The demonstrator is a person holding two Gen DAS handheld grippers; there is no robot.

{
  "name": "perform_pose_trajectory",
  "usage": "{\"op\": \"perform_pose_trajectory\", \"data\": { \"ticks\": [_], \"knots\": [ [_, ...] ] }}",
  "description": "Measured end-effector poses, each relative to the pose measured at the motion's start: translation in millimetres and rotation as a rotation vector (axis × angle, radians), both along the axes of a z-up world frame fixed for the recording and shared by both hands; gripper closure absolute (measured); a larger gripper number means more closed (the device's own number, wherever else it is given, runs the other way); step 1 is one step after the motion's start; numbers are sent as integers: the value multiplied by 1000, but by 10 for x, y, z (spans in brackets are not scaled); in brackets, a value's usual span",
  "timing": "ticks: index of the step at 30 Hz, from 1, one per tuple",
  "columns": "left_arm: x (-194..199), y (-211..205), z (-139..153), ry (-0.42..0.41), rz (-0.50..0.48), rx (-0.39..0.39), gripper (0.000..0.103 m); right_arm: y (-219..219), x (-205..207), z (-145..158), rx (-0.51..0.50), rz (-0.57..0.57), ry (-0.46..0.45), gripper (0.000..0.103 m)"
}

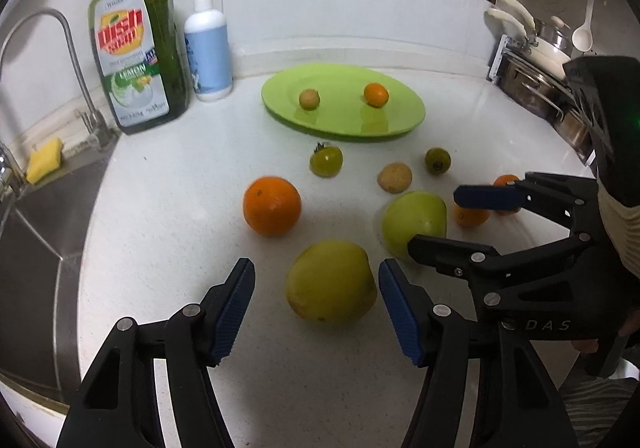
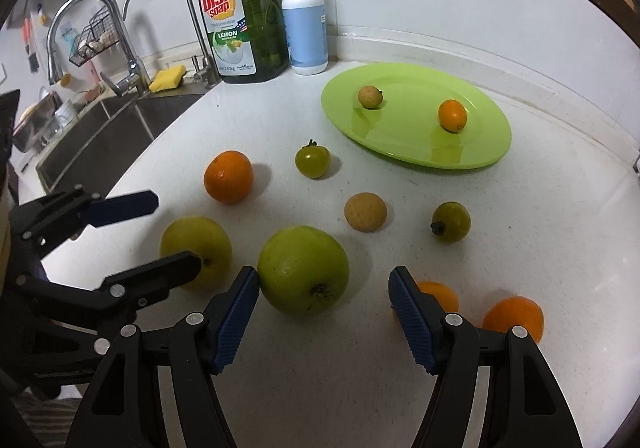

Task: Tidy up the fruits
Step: 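Move both open tools back toward the remaining fruits, then grasp the yellow pear with the left tool while the right tool grasps the green apple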

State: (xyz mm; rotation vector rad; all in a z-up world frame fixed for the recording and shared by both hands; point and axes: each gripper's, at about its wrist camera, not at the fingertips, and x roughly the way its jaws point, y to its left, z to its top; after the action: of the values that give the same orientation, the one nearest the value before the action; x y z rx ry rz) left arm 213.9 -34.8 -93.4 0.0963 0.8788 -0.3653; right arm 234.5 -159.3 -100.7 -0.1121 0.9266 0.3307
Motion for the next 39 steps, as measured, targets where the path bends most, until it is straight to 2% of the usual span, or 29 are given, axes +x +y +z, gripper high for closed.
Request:
{"op": "perform_pose_trajectory", "data": {
  "ticks": [5,8,14,18,25,39],
  "knots": [
    [23,25,-35,21,-1,-36,46,22,27,-5,1,13,-1,35],
    [41,15,-67,48,-11,-60,53,14,40,-3,7,13,-2,35],
    [51,0,-71,57,-11,-70,54,32,62,-5,20,35,9,40],
    [51,-10,-72,50,-13,-61,54,72,60,-6,33,61,23,53],
    [22,-9,-53,35,5,-39,55,118,11,-3,11,64,6,54],
    [-55,9,-16,24,23,-28,55,22,-90,18,28,34,2,54]
  ]
}}
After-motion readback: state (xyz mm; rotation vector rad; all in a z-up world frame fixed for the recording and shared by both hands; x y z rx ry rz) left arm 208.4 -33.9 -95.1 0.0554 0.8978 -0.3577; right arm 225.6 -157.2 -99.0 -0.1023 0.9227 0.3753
